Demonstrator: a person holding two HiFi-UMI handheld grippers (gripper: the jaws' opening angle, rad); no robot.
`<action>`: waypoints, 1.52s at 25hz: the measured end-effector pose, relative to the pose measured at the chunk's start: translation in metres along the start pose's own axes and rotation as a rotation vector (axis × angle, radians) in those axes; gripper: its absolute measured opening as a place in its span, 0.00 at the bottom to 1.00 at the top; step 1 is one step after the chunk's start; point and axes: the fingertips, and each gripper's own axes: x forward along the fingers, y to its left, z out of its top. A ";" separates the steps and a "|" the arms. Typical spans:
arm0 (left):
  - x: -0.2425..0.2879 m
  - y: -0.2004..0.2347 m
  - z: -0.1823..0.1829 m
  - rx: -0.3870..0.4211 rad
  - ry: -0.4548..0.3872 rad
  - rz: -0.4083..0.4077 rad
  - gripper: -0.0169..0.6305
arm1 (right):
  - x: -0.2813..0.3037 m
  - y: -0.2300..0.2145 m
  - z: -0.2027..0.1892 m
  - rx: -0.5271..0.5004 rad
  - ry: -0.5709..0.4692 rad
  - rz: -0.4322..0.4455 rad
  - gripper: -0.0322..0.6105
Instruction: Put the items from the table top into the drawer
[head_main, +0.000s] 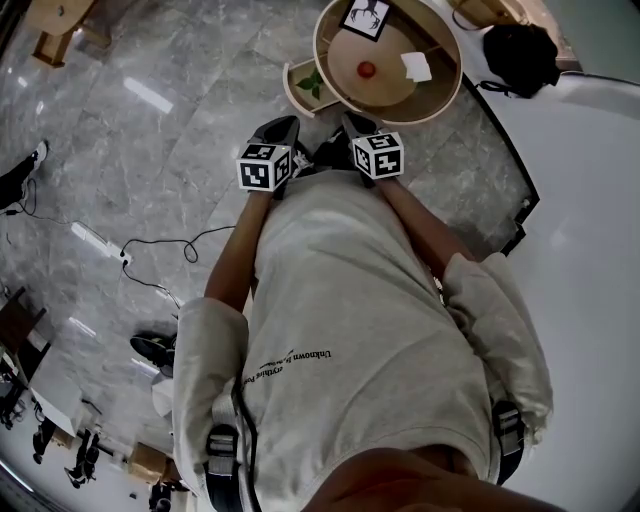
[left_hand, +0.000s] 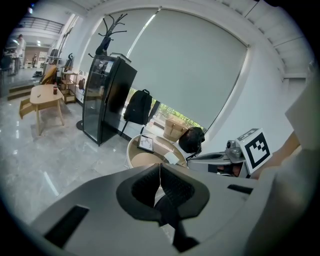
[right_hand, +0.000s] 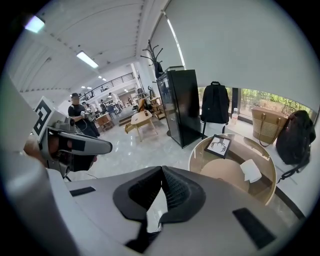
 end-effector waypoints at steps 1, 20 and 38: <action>-0.001 -0.001 0.000 0.003 0.000 -0.002 0.06 | 0.000 0.000 0.000 0.003 -0.001 0.000 0.10; -0.008 0.011 0.001 -0.017 -0.016 0.001 0.06 | 0.010 0.010 -0.005 0.007 0.040 0.013 0.10; -0.018 0.014 -0.004 -0.028 -0.032 0.010 0.06 | 0.008 0.018 -0.015 0.015 0.049 0.019 0.10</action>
